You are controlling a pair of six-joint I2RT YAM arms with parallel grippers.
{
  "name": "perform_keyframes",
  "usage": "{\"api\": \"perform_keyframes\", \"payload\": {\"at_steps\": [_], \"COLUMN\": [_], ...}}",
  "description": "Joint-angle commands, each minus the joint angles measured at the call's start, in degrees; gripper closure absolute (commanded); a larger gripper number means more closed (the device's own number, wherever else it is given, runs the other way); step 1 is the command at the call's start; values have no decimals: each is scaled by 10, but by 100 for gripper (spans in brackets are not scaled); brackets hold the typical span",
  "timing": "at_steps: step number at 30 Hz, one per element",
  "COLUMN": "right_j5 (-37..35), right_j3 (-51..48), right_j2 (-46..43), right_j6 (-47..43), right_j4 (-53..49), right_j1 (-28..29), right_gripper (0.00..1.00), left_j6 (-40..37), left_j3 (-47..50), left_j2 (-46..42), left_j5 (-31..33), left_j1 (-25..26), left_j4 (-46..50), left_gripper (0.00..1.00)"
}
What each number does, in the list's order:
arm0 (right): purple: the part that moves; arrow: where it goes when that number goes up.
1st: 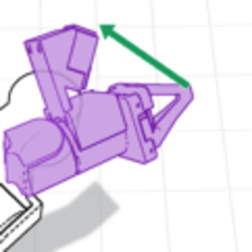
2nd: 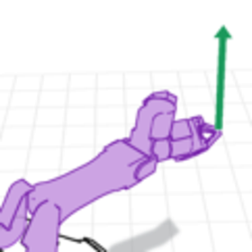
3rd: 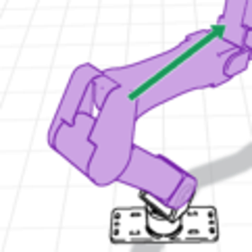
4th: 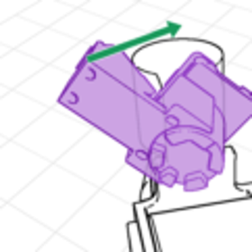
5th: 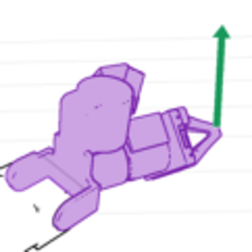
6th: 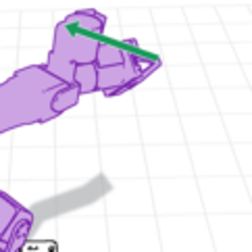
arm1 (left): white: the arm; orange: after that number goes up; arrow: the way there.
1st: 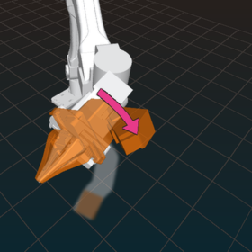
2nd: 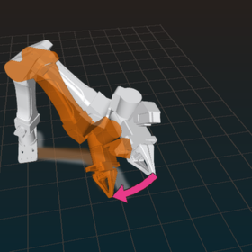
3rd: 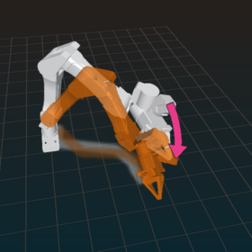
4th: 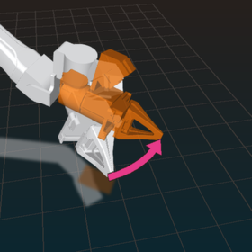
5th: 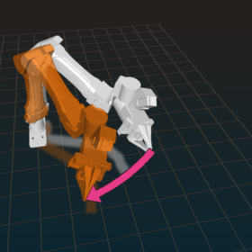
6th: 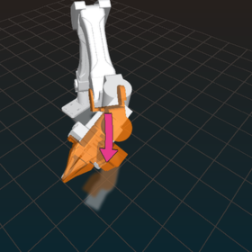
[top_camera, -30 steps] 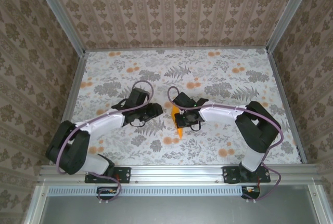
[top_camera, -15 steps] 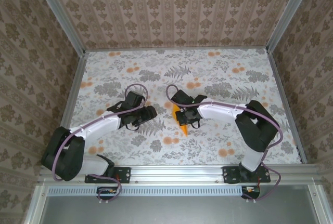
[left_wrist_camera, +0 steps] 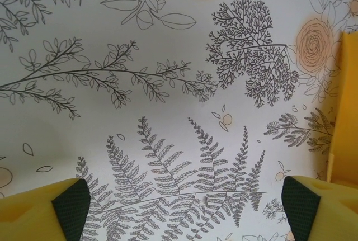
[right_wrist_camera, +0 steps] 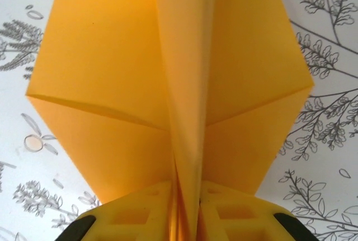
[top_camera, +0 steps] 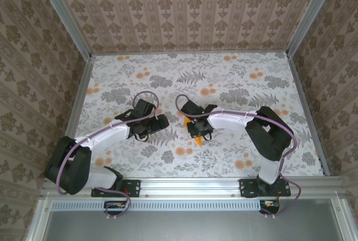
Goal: Fold a paper plane with a square sheet of paper (pick it up from the middle)
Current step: Move the paper plane to the center of the table.
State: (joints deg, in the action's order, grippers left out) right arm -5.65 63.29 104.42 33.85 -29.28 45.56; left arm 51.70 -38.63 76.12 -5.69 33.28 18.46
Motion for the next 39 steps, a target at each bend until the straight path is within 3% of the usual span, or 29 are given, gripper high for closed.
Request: {"api": "perform_keyframes", "payload": {"at_steps": [1,3,13,23,32,39], "right_j5": [-41,-54,-122,-135,-190,-172], "right_j3": [-3,-17,-129,-186,-138,-70], "right_j2": [18,21,-5,-14,-63,-50], "right_j6": [23,28,35,43,40,9], "right_j4": [10,25,157,247,179,157], "right_j1": [7,14,47,67,58,-6], "right_gripper": [83,84,83,79,92,95], "left_j6": [-12,-15,-19,-19,-19,-21], "left_j3": [-10,-13,-14,-12,-13,-11], "left_j2": [4,2,-2,2,2,4], "left_j5": [15,20,31,29,28,26], "left_j1": [-4,-4,-4,-5,-6,-7], "left_j4": [27,33,43,40,41,39], "left_gripper": [5,0,0,0,0,0]}}
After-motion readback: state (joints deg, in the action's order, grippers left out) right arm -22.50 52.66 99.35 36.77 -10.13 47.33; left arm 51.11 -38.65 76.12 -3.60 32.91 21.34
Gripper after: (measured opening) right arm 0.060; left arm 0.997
